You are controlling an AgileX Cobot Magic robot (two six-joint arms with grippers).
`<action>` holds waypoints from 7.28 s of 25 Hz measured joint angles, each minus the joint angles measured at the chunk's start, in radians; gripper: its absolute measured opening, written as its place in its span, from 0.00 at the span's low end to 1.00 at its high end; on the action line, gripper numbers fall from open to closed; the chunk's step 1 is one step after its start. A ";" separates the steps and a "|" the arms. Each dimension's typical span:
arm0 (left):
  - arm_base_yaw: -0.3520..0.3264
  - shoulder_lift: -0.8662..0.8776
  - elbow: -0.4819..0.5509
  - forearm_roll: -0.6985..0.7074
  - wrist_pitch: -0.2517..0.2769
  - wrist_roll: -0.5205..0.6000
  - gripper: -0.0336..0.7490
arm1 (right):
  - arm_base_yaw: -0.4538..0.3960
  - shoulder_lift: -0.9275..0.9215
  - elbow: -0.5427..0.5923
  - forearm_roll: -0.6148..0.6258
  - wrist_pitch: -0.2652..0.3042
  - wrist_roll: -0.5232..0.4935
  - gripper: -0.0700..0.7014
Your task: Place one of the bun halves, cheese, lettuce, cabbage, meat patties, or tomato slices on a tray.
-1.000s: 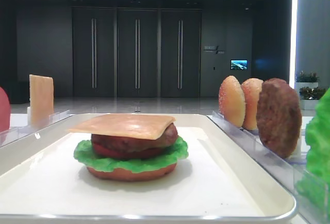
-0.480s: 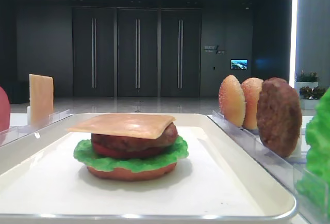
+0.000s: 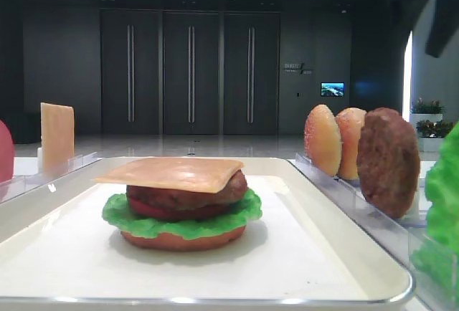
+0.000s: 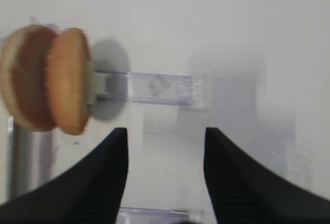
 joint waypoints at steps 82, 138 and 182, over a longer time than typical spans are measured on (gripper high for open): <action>-0.003 0.000 0.000 0.000 0.000 0.000 0.04 | 0.579 -0.040 -0.011 0.001 0.181 0.340 0.27; -0.003 0.000 0.000 0.000 0.000 0.000 0.04 | 0.310 0.003 0.630 1.547 -0.213 -1.183 0.36; -0.003 0.000 0.000 0.000 0.000 0.000 0.04 | -0.296 -0.848 0.813 0.030 0.188 -0.086 0.65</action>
